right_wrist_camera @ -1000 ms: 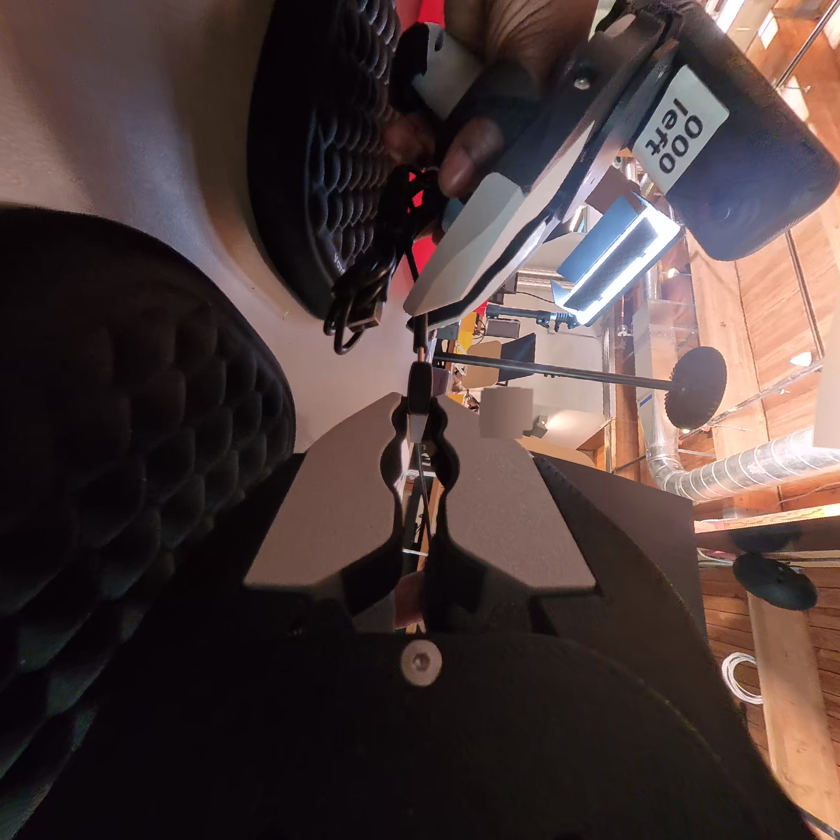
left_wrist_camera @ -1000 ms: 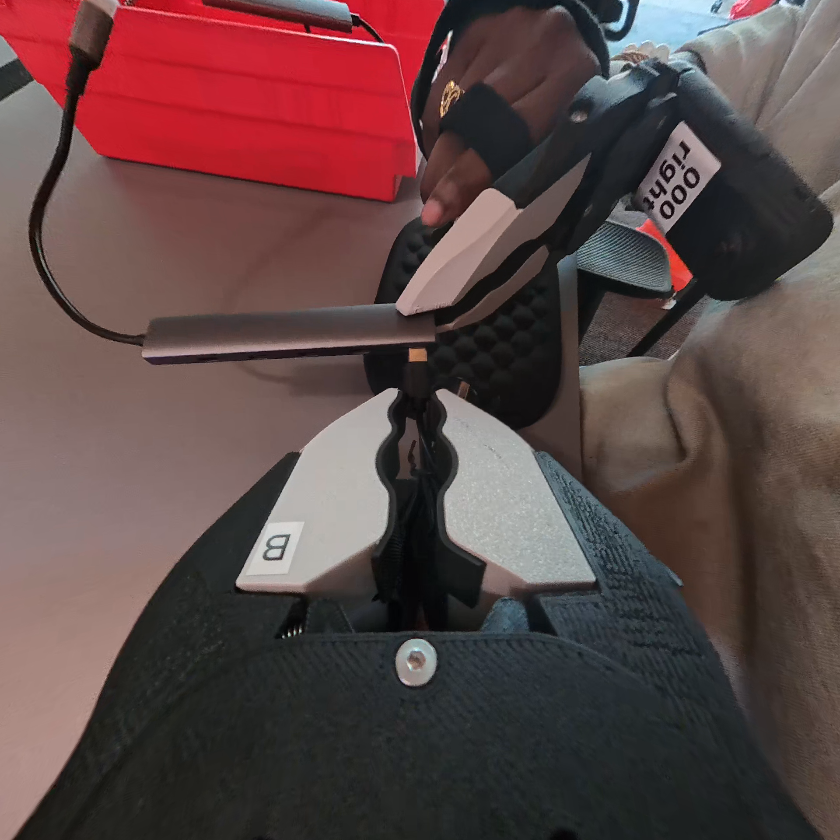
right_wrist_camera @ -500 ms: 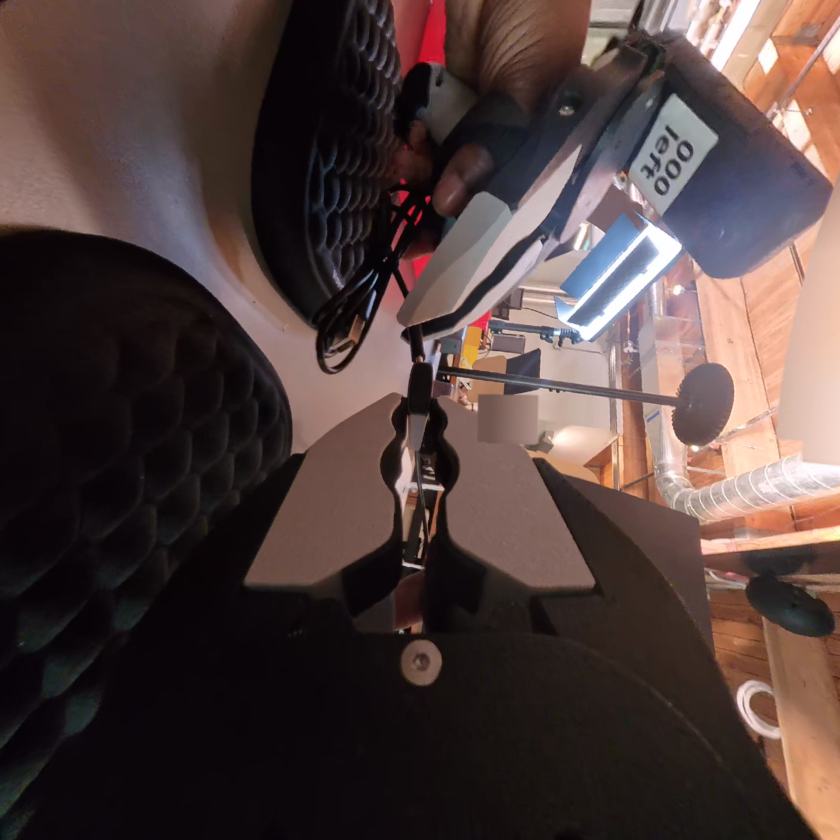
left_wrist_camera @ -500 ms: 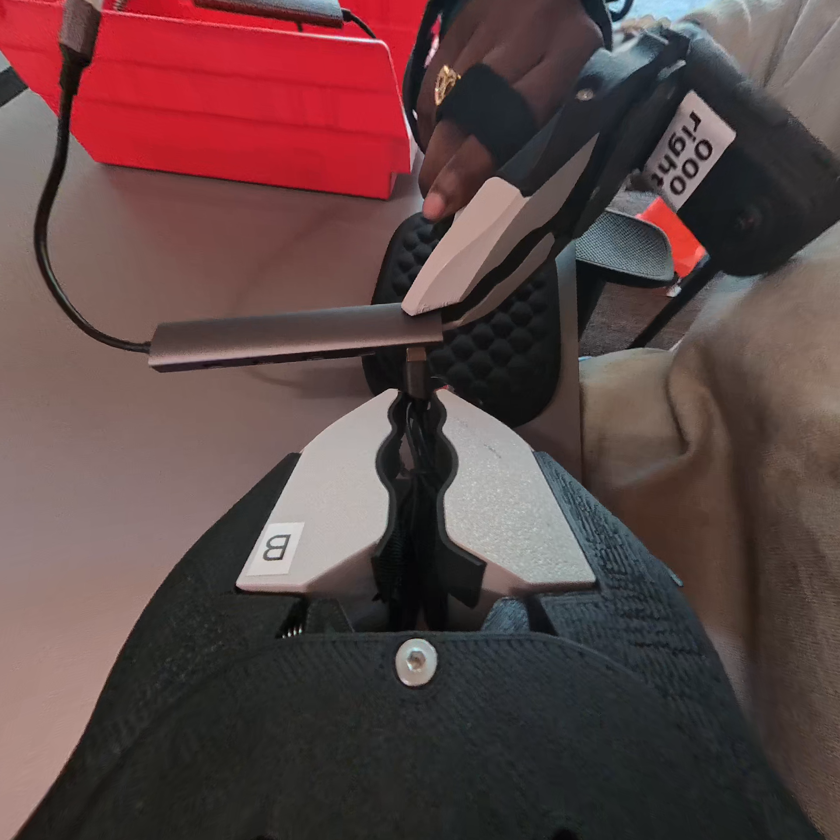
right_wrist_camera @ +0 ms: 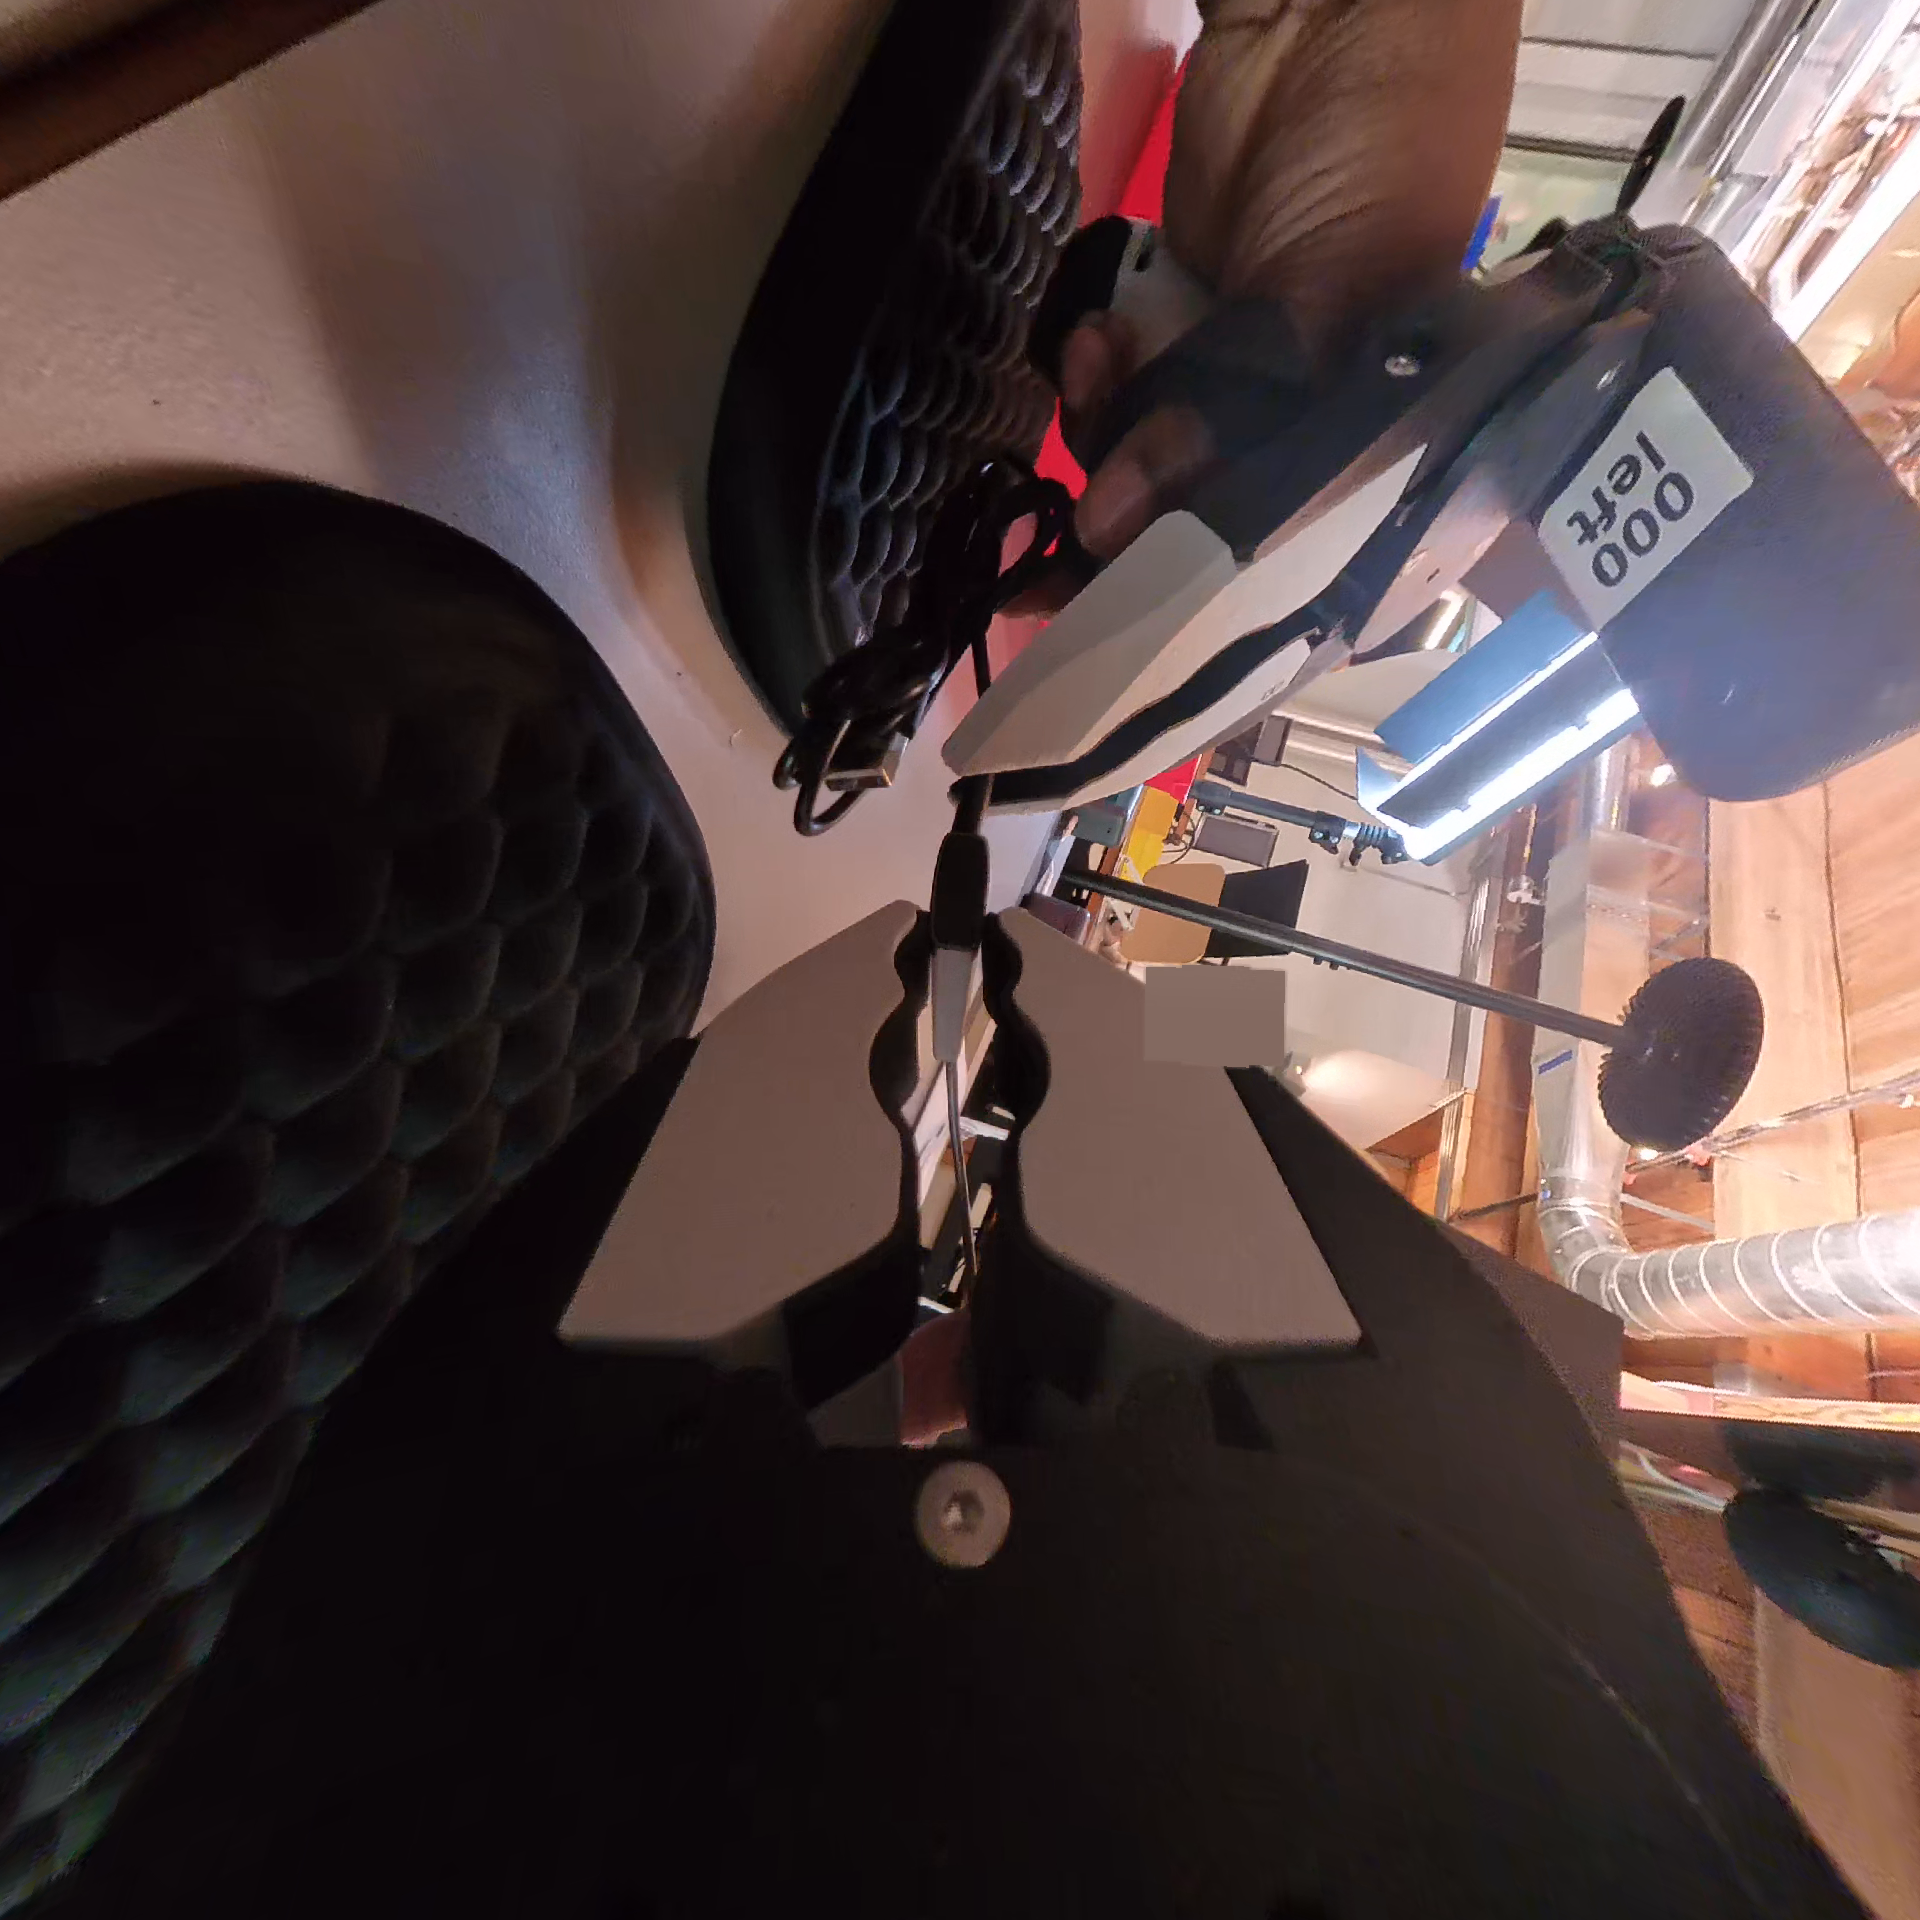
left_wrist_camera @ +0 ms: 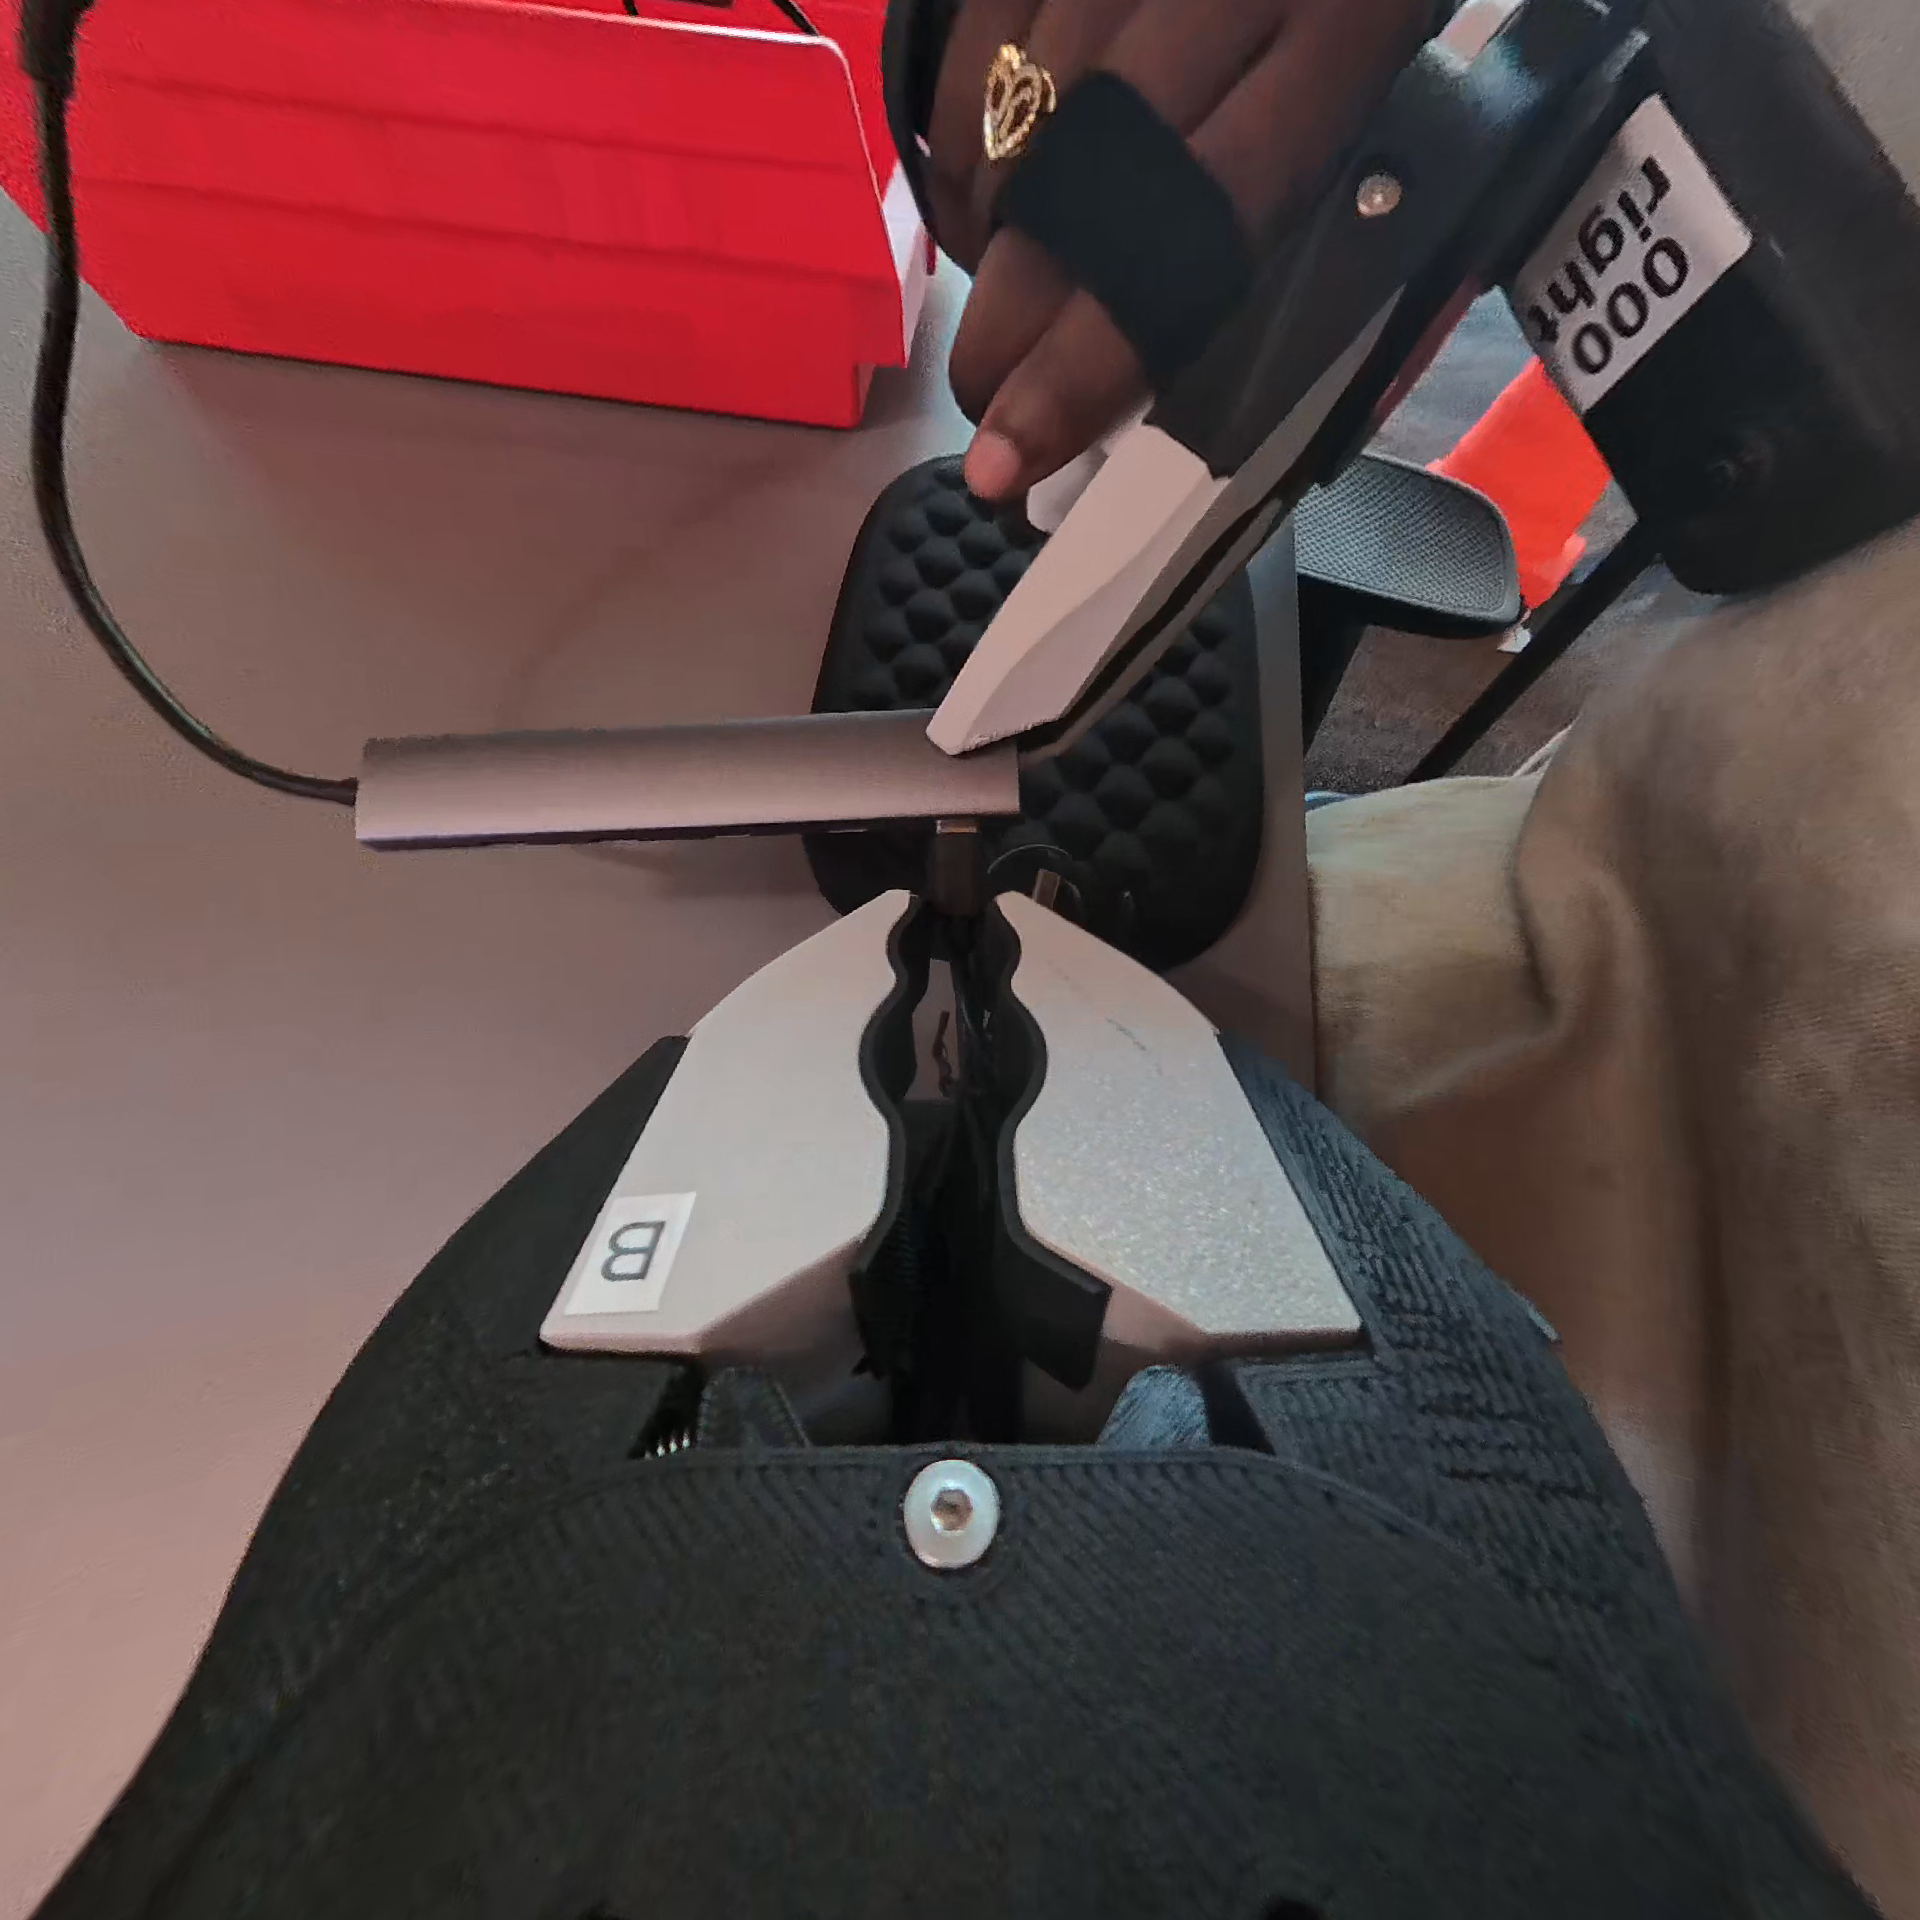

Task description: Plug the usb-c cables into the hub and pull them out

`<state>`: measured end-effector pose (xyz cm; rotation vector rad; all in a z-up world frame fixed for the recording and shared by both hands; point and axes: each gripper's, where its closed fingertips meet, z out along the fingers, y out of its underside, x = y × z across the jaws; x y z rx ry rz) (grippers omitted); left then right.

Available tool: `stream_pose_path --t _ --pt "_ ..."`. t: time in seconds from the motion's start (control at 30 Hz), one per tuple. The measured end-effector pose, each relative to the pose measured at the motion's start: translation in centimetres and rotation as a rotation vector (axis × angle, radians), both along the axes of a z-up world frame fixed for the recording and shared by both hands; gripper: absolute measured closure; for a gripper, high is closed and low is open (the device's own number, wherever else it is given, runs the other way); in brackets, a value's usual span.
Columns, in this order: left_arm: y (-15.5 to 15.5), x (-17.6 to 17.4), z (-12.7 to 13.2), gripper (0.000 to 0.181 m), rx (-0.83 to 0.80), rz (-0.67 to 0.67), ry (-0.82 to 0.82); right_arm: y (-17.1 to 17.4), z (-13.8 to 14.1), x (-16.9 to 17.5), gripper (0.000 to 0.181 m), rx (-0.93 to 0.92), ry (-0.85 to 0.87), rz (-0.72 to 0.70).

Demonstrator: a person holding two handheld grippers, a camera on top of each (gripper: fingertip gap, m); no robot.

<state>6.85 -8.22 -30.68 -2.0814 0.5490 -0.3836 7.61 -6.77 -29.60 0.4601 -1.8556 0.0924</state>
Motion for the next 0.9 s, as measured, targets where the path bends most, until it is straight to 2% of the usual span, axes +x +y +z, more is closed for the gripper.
stream_pose_path --t 0.27,0.33,0.4,0.53,0.67,0.9 --pt "0.5 0.4 -0.1 0.173 0.027 -0.021 -0.004 -0.6 1.0 0.1 0.171 -0.058 0.028 0.007" --pt "0.5 0.2 0.8 0.174 0.071 -0.019 -0.038 -0.2 1.2 0.0 0.173 -0.016 0.033 0.005" --pt "0.0 0.7 1.3 0.173 0.071 -0.069 -0.068 -0.5 1.1 0.5 0.172 -0.055 -0.002 0.027" --pt "-0.2 1.3 -0.2 0.174 0.010 -0.115 0.027 -0.7 -0.2 1.0 0.172 -0.028 -0.044 0.045" --pt "-0.3 1.8 -0.9 0.174 -0.029 -0.143 0.045 -0.8 -0.8 1.3 0.173 -0.060 -0.063 0.041" --pt "-0.6 2.6 -1.0 0.174 -0.069 -0.178 -0.005 -1.0 -1.2 1.6 0.173 -0.108 -0.105 0.041"
